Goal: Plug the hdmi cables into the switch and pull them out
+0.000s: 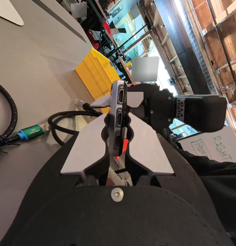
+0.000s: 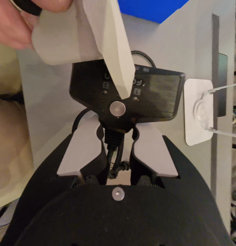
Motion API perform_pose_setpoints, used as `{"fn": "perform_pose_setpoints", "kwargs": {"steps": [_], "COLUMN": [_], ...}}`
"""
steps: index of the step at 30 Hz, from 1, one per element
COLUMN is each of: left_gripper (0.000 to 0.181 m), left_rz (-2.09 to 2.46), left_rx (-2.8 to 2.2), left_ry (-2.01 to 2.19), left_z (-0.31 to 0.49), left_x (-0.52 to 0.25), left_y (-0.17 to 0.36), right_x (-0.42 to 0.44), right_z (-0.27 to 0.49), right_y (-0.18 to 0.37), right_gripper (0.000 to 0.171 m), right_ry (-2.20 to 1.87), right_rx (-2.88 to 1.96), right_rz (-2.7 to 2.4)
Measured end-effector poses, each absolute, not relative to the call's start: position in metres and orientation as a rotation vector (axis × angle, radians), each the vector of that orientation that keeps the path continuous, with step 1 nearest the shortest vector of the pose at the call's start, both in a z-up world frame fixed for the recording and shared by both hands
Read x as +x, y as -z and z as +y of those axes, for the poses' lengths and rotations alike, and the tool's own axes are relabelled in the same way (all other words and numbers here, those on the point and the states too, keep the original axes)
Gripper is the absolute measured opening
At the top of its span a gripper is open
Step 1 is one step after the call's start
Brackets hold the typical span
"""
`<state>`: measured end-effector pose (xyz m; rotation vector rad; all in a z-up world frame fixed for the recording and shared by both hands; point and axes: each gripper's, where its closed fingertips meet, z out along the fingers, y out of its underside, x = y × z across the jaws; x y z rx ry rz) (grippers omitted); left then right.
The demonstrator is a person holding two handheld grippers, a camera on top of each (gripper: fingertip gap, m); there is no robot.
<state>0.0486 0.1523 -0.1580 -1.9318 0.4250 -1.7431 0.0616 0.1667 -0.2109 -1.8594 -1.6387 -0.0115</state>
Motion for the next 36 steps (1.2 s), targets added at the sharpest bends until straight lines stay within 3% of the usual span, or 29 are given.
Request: {"fn": "perform_pose_setpoints", "kwargs": {"steps": [12,16,19,25,29,36], "left_gripper": [0.027,0.031,0.04,0.039,0.032,0.02], "left_rz": [0.523,0.834,1.128,1.524,1.63,1.58], "left_rx": [-1.894,-1.893,-1.921,-1.774,-1.725,-1.837], "left_ry": [1.554,1.023,0.618,-0.015,-0.122,0.097], "left_z": [0.171,0.189,0.189,0.191,0.204,0.21], "left_x": [0.031,0.012,0.012,0.021,0.024,0.034], "left_y": [0.152,0.165,0.206,0.264,0.284,0.296], "right_x": [0.081,0.106,0.118,0.127,0.129,0.131], "right_z": [0.169,0.17,0.17,0.168,0.166,0.165], "right_y": [0.213,0.209,0.213,0.214,0.217,0.218], "right_gripper": [0.031,0.032,0.033,0.033,0.033,0.033], "right_ry": [-0.175,-0.256,-0.273,-0.29,-0.311,-0.357], "right_rx": [-1.995,-2.057,-2.095,-2.089,-2.089,-2.085], "right_rz": [-1.615,-1.551,-1.523,-1.514,-1.516,-1.51]}}
